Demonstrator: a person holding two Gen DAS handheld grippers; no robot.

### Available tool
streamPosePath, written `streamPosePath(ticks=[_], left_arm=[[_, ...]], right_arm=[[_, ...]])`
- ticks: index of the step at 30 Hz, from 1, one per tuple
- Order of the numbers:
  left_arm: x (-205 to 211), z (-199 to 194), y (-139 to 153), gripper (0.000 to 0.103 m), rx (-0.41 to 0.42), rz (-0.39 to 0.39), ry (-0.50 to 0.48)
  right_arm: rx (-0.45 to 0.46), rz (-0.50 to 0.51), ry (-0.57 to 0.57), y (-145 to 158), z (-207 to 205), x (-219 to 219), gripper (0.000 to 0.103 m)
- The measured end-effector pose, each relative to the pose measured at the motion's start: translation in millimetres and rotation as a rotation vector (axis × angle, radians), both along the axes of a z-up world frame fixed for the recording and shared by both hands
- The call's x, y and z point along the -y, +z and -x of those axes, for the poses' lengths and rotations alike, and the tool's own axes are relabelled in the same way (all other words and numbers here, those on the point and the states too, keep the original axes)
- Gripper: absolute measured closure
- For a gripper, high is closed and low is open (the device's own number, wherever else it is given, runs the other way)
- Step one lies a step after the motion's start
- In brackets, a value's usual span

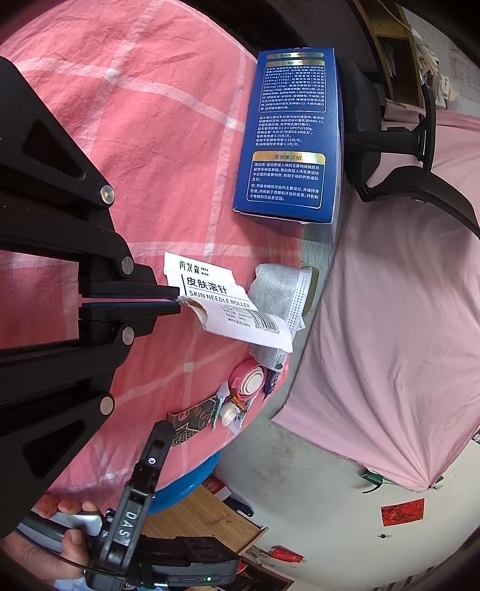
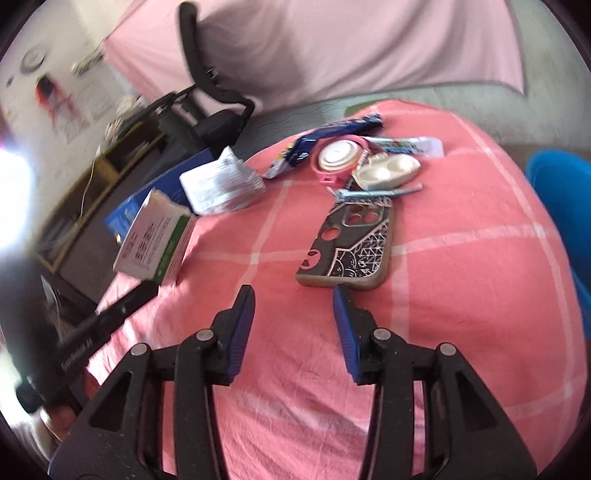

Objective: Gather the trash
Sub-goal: 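Hold the paper slip in the left tool while the right tool grasps the black patterned phone case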

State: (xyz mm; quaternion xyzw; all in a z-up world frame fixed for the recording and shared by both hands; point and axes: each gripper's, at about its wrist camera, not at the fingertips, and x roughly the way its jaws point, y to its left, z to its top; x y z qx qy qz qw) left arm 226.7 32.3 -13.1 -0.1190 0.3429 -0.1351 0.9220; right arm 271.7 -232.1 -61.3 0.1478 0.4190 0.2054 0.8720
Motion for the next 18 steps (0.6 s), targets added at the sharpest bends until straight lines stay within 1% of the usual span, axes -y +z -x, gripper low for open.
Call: streamPosePath(ticks=[2, 3, 5, 6, 7, 8, 11, 15, 17, 18], left_arm=[[1, 0, 0, 0.103, -0.001, 0.001, -0.001], [1, -1, 0, 0.103, -0.001, 0.001, -0.003], [4, 0, -2, 0.103, -0.003, 0.0, -0.005], [5, -1, -2, 0.103, -0.005, -0.001, -0.007], [5, -3, -2, 0.103, -0.007, -0.001, -0.008], [5, -4, -2, 0.103, -0.009, -0.002, -0.007], [6, -6, -1, 0.103, -0.01, 0.001, 0.0], [5, -6, -1, 0.103, -0.009, 0.003, 0.005], [6, -5, 0, 0.103, -0.003, -0.004, 0.009], [7, -3, 1, 0.103, 0.005, -0.009, 0.009]], right_arm=[[-0.013, 0.017, -0.032, 2, -1, 3, 0.039], [-0.006, 0.052, -0.049, 6, 2, 3, 0.038], [0.02, 0.129, -0.067, 10, 7, 5, 0.034], [0.037, 0.168, -0.077, 13, 9, 5, 0.027], [0.048, 0.188, -0.077, 13, 7, 6, 0.023], [0.05, 0.201, -0.075, 13, 4, 5, 0.022], [0.043, 0.228, -0.066, 10, -16, -3, 0.021], [0.019, 0.315, -0.058, 1, -38, -18, 0.02], [0.022, 0.353, -0.06, 1, -39, -22, 0.025], [0.022, 0.363, -0.057, 1, -37, -22, 0.025]])
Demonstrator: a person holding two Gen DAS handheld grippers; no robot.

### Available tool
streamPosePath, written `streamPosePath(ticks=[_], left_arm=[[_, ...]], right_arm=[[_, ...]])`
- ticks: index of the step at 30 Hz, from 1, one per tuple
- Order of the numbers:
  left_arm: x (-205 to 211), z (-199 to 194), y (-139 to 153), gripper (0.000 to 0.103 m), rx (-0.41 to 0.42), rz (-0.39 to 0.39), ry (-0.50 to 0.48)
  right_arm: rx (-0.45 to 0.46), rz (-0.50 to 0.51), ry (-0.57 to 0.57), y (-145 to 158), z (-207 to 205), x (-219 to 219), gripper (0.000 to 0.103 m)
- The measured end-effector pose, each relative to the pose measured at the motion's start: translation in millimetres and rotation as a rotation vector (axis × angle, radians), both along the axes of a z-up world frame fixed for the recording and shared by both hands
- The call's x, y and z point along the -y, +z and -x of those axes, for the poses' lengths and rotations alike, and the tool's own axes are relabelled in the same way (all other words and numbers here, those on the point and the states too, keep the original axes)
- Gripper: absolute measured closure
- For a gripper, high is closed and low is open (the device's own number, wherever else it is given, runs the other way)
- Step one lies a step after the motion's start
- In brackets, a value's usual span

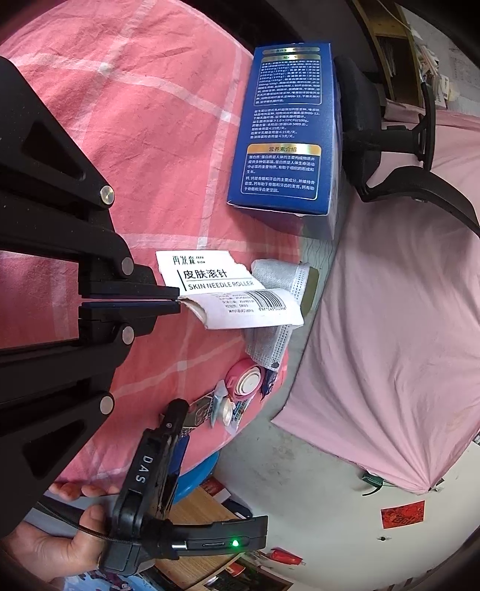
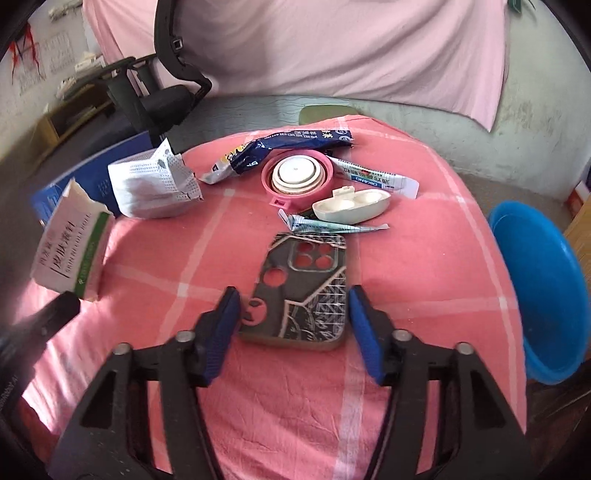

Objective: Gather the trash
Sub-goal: 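Hold the paper slip in the left tool while the right tool grasps the black patterned phone case, then carry the paper slip and phone case over the blue bucket and release both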

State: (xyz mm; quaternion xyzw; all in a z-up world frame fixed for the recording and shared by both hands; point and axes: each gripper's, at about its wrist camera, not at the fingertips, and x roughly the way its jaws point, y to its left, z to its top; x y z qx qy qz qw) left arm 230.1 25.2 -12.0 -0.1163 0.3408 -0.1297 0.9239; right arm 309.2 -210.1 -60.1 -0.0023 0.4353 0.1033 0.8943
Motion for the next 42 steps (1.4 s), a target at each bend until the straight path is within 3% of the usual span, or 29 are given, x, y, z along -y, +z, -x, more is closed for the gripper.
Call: streamPosePath(ticks=[7, 12, 18, 25, 30, 37, 42], left_arm=[[17, 17, 12, 0.103, 0.071, -0.021, -0.035], [38, 21, 25, 0.103, 0.128, -0.016, -0.062], [76, 20, 51, 0.103, 0.233, -0.008, -0.115], [150, 13, 86, 0.103, 0.373, 0.008, -0.231], [206, 7, 105, 0.103, 0.458, 0.041, -0.317], [271, -20, 108, 0.103, 0.507, 0.044, -0.397], [312, -39, 88, 0.103, 0.426, 0.018, -0.451]], right_arm=[[0.064, -0.046, 0.03, 10, 34, 18, 0.029], [0.174, -0.1, 0.03, 28, 61, 37, 0.029], [0.384, -0.158, -0.025, 72, 91, 77, 0.029], [0.598, -0.118, -0.119, 121, 109, 135, 0.029], [0.701, -0.06, -0.19, 140, 117, 175, 0.029], [0.725, -0.016, -0.289, 127, 112, 224, 0.029], [0.65, -0.036, -0.341, 98, 102, 257, 0.029]])
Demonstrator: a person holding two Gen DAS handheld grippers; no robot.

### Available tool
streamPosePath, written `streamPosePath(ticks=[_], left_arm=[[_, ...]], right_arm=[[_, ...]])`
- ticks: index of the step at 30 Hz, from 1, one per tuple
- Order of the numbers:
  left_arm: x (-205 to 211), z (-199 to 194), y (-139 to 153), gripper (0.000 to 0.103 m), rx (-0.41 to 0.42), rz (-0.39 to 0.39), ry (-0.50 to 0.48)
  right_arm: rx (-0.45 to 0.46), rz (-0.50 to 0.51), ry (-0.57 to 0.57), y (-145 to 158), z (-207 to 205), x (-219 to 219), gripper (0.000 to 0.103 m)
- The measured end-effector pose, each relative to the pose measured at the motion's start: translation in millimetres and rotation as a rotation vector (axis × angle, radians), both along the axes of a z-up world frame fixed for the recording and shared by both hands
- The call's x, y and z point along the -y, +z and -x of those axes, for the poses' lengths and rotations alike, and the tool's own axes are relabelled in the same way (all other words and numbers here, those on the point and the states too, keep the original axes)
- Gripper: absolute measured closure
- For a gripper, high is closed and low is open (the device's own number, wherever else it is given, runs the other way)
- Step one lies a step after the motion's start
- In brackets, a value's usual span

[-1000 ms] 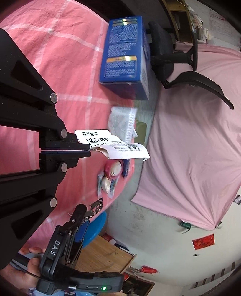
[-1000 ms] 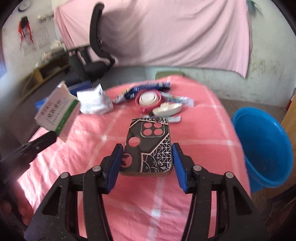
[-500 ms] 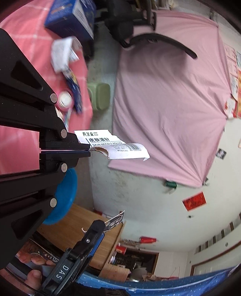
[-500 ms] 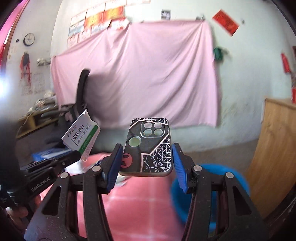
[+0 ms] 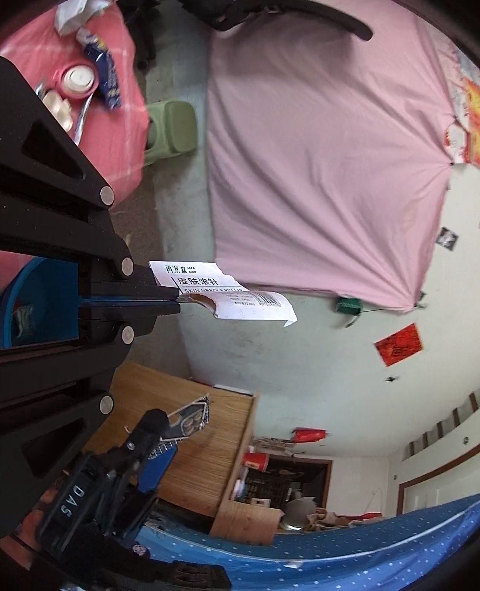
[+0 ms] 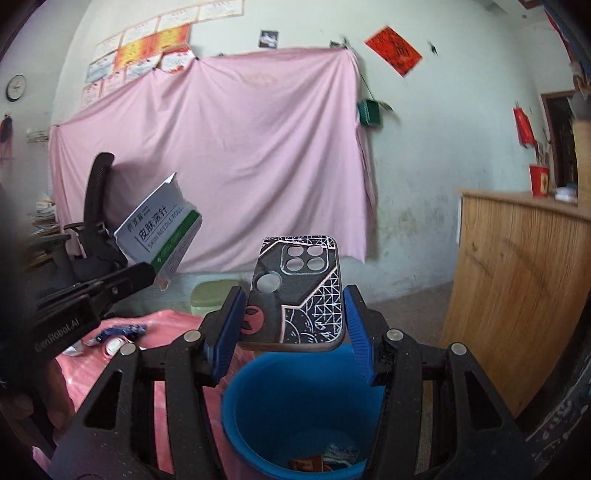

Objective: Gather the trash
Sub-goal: 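Carry the paper slip and phone case over the blue bucket and release both, then bring both open tools back over the table toward the remaining trash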

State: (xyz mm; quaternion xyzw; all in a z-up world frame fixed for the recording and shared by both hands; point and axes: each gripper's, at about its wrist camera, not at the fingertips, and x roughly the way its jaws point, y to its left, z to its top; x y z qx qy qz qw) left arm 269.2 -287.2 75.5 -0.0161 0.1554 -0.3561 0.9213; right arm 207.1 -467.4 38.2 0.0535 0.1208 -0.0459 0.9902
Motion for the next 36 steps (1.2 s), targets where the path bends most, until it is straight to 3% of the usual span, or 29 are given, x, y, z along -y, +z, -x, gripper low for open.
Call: streamPosePath(ticks=[7, 13, 16, 18, 22, 25, 28, 32, 36], left_arm=[[38, -36, -45, 0.103, -0.224, -0.096, -0.037], [56, -58, -67, 0.103, -0.343, -0.161, -0.045], [54, -63, -75, 0.096, -0.409, -0.165, -0.044], [50, -66, -79, 0.084, -0.439, -0.167, -0.031], [33, -66, -79, 0.072, -0.471, -0.116, -0.005], [12, -61, -71, 0.066, -0.456, -0.074, 0.022], [-14, -50, -55, 0.058, -0.394, -0.041, 0.068], [-51, -30, -33, 0.037, -0.278, -0.011, 0.145], [-96, -8, -15, 0.011, -0.156, 0.013, 0.247]], right_arm=[[-0.153, -0.101, -0.016, -57, -23, 24, 0.029], [-0.237, -0.154, -0.021, -85, -37, 32, 0.029], [-0.263, -0.174, -0.019, -92, -42, 36, 0.029], [-0.271, -0.179, -0.022, -93, -41, 37, 0.028], [-0.262, -0.174, -0.028, -87, -35, 36, 0.028], [-0.237, -0.163, -0.024, -76, -30, 32, 0.026], [-0.2, -0.139, -0.008, -58, -23, 21, 0.016], [-0.134, -0.103, 0.024, -34, -13, -2, 0.004], [-0.053, -0.092, 0.048, -13, -4, -30, 0.0]])
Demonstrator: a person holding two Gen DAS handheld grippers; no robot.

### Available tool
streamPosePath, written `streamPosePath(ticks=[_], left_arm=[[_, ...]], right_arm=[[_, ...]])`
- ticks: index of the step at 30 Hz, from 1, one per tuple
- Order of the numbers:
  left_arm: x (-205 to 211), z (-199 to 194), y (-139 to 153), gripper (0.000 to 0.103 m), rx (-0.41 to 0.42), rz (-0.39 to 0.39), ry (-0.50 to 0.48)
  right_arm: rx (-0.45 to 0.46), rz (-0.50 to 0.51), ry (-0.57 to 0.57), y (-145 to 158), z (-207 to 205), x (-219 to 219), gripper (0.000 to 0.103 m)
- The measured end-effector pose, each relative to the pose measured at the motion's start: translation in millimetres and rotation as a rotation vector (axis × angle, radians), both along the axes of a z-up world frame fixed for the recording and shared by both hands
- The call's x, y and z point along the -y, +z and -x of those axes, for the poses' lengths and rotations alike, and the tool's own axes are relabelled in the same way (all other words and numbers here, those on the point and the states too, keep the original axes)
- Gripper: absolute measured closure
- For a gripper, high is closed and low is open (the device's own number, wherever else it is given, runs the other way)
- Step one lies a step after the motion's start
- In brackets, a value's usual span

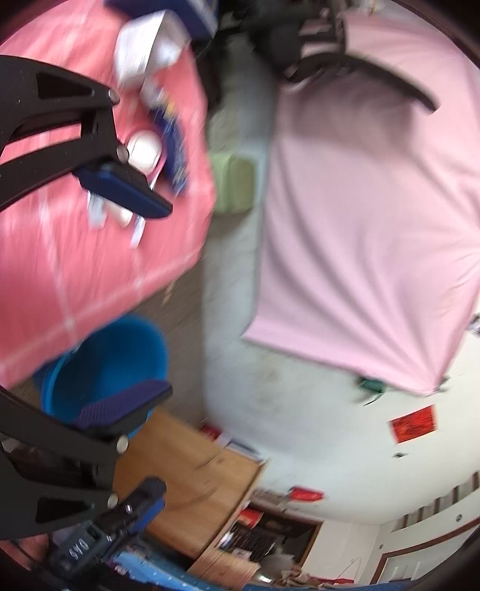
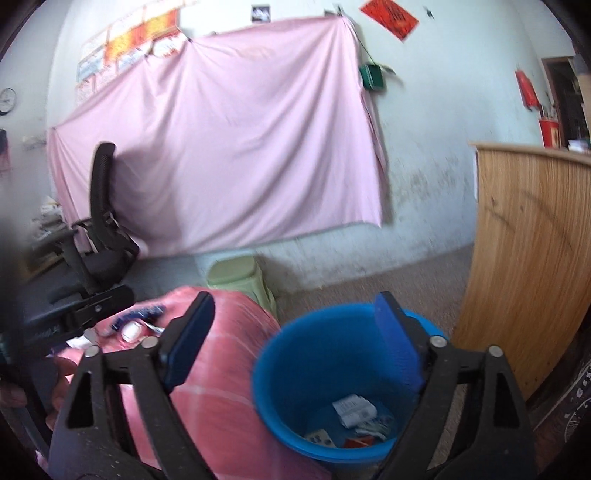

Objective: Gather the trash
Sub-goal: 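Bring both open tools back over the table toward the remaining trash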

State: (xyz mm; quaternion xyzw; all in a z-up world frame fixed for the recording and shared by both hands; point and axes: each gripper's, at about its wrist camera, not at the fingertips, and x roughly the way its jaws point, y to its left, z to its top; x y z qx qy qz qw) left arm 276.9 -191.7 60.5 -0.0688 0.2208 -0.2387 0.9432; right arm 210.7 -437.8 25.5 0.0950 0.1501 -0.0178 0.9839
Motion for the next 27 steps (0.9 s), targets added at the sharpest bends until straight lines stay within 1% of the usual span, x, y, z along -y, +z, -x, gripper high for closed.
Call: streamPosePath(ticks=[2, 3, 5, 7, 12, 17, 19, 21, 23, 27], left_arm=[[-27, 12, 6, 0.003, 0.063, 0.004, 0.06], [-38, 17, 8, 0.002, 0.084, 0.007, 0.087], [-63, 26, 12, 0.002, 0.12, 0.015, 0.137], [-86, 33, 14, 0.002, 0.139, 0.004, 0.176], [-133, 49, 9, 0.001, 0.171, -0.03, 0.273], [-164, 61, -4, 0.001, 0.223, -0.096, 0.347], [-171, 62, -12, 0.001, 0.245, -0.123, 0.359], [-177, 60, -20, 0.001, 0.251, -0.143, 0.353], [-182, 54, -29, 0.001, 0.234, -0.152, 0.341], [-186, 39, -43, 0.001, 0.179, -0.16, 0.318]], right_arm=[[0.04, 0.002, 0.01, 8, 3, -13, 0.0], [0.06, 0.002, 0.018, 11, 5, -20, 0.0], [0.106, 0.003, 0.039, 18, 8, -35, 0.0], [0.143, 0.011, 0.063, 22, 10, -53, 0.0], [0.197, 0.03, 0.127, 26, 10, -93, 0.0], [0.234, 0.064, 0.182, 22, 6, -133, 0.0], [0.236, 0.072, 0.208, 19, 2, -146, 0.0], [0.223, 0.082, 0.224, 15, -5, -157, 0.0], [0.2, 0.091, 0.238, 12, -14, -165, 0.0], [0.121, 0.119, 0.257, 1, -33, -174, 0.0]])
